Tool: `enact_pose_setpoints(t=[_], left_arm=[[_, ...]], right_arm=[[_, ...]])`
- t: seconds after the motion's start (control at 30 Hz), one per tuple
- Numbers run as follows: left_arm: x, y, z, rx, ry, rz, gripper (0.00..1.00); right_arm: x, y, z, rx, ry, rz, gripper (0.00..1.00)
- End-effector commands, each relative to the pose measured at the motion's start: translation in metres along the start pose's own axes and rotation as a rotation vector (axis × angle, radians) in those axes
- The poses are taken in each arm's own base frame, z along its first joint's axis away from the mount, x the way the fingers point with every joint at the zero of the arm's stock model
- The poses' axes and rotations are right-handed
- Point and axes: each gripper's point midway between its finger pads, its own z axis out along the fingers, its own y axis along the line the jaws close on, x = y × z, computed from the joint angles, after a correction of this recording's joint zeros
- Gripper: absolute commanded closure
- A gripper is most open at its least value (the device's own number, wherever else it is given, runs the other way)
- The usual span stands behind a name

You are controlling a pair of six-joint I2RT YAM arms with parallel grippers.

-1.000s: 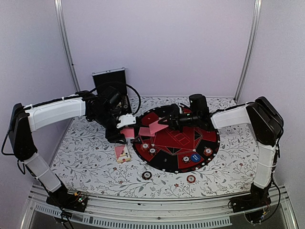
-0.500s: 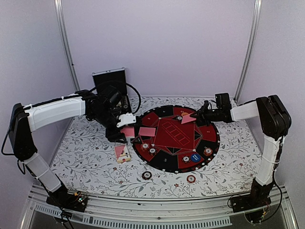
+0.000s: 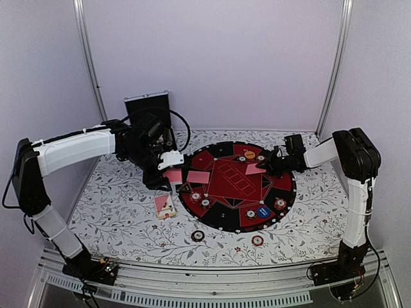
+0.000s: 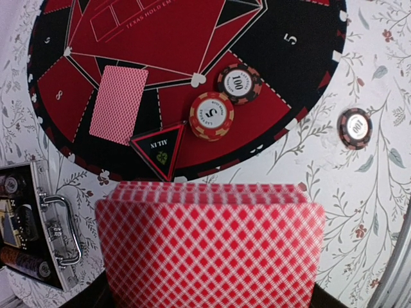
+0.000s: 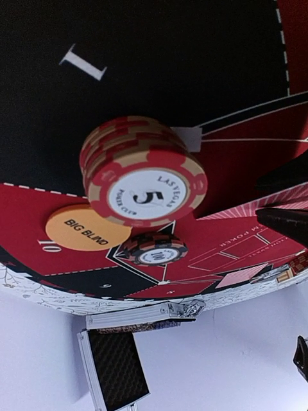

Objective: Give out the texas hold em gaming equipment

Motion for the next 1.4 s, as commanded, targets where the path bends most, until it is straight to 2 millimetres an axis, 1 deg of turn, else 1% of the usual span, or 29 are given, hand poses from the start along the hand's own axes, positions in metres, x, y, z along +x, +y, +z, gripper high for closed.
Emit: enact_pose_setpoints(t=[0.0, 0.13, 0.17, 0.2, 0.27, 0.33, 0.4, 0.5, 0.6, 0.7, 0.97, 1.03, 1.1, 1.17, 1.2, 1.23, 1.37], left_arm=[[-0.007, 0.003, -0.002, -0.005, -0.01, 0.02, 1.0], [-0.007, 0.003, -0.002, -0.006, -0.009, 0.02, 1.0], [-0.007, 0.003, -0.002, -0.005, -0.008, 0.019, 1.0], [-0.006, 0.003, -0.002, -0.003, -0.006, 0.019, 1.0], [-0.006, 0.002, -0.002, 0.0, -0.006, 0.018, 1.0], [-0.006, 0.002, -0.002, 0.003, -0.009, 0.017, 1.0], [-0.006, 0.001, -0.001, 0.007, -0.008, 0.015, 1.0], [-0.006, 0.0, 0.0, 0.009, -0.007, 0.014, 1.0], [-0.007, 0.001, -0.001, 0.009, -0.01, 0.016, 1.0], [-0.007, 0.001, -0.002, 0.008, -0.011, 0.017, 1.0], [-0.007, 0.0, 0.0, 0.012, -0.006, 0.015, 1.0], [-0.007, 0.0, 0.0, 0.013, -0.005, 0.014, 1.0], [-0.007, 0.0, 0.0, 0.012, -0.004, 0.015, 1.0], [-0.007, 0.0, 0.001, 0.013, -0.002, 0.015, 1.0], [-0.007, 0.0, 0.001, 0.012, -0.002, 0.016, 1.0], [-0.007, 0.001, 0.001, 0.012, 0.0, 0.015, 1.0], [-0.007, 0.001, 0.002, 0.012, 0.003, 0.016, 1.0]], right_arm=[[-0.015, 0.005, 0.009, -0.024, -0.048, -0.03, 0.86], [-0.016, 0.002, 0.012, -0.029, -0.056, -0.019, 0.86], [-0.016, 0.002, 0.012, -0.029, -0.054, -0.017, 0.85], [-0.015, 0.001, 0.012, -0.026, -0.053, -0.016, 0.81], [-0.013, -0.001, 0.009, -0.013, -0.055, -0.017, 0.66], [-0.014, -0.001, 0.004, 0.008, -0.061, -0.027, 0.56], [-0.013, 0.0, -0.003, 0.032, -0.067, -0.05, 0.51], [-0.011, 0.001, -0.013, 0.059, -0.069, -0.067, 0.5], [-0.009, -0.004, -0.019, 0.092, -0.067, -0.069, 0.55], [-0.007, -0.006, -0.023, 0.11, -0.057, -0.072, 0.56], [0.002, -0.002, -0.027, 0.09, -0.008, -0.077, 0.56], [0.004, -0.001, -0.027, 0.08, 0.006, -0.067, 0.58], [0.004, 0.0, -0.029, 0.073, 0.01, -0.053, 0.67], [0.003, 0.001, -0.03, 0.065, 0.013, -0.041, 0.87], [0.003, 0.001, -0.029, 0.063, 0.014, -0.036, 0.92], [0.003, 0.002, -0.029, 0.056, 0.018, -0.035, 0.94], [0.002, 0.005, -0.024, 0.026, 0.028, -0.016, 0.94]])
